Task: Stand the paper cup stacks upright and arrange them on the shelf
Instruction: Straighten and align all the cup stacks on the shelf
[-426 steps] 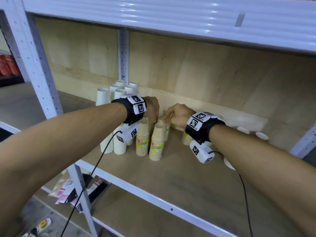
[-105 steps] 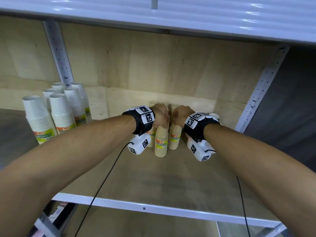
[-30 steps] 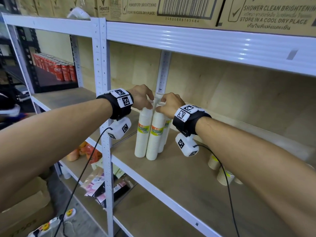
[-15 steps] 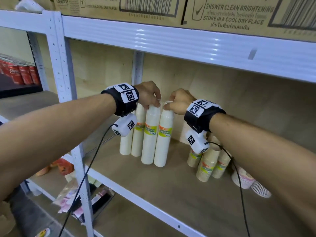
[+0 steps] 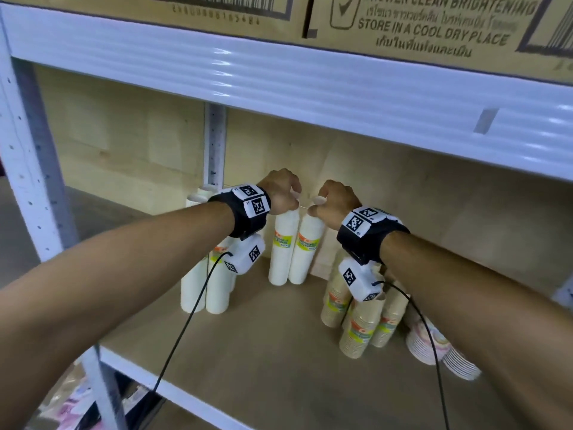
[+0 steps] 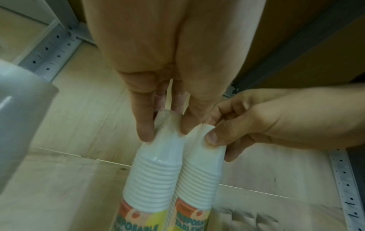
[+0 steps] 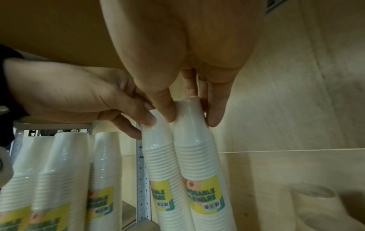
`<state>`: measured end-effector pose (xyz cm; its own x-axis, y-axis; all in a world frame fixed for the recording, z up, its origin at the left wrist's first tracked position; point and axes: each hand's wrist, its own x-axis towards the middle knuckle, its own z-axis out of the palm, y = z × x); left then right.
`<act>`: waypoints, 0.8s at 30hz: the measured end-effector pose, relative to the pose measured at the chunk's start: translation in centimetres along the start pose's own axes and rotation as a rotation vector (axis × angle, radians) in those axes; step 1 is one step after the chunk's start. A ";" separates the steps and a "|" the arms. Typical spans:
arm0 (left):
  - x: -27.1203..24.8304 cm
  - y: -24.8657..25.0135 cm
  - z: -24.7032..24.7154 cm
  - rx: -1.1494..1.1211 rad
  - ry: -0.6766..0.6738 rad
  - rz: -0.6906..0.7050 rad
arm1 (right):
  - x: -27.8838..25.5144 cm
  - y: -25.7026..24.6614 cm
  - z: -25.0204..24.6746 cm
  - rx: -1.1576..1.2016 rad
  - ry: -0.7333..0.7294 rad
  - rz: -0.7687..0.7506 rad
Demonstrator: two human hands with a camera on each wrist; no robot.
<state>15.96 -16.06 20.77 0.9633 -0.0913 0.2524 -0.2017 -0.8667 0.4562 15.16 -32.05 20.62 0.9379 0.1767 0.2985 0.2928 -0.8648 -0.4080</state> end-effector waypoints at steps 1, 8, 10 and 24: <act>0.5 -0.1 0.2 0.001 0.001 0.003 | 0.4 0.2 0.1 -0.006 0.003 0.006; 3.3 -1.1 1.5 -0.047 0.022 -0.027 | 3.2 1.6 1.4 -0.031 0.003 0.041; 3.9 -1.1 1.6 -0.056 0.027 -0.031 | 4.0 1.8 1.9 -0.033 -0.007 0.049; 6.5 -1.6 2.8 -0.091 0.037 -0.086 | 8.3 2.1 4.2 0.016 0.010 0.034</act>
<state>23.00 -16.63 19.28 0.9708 0.0010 0.2398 -0.1355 -0.8226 0.5523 24.31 -30.46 18.60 0.9455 0.1423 0.2930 0.2636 -0.8626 -0.4318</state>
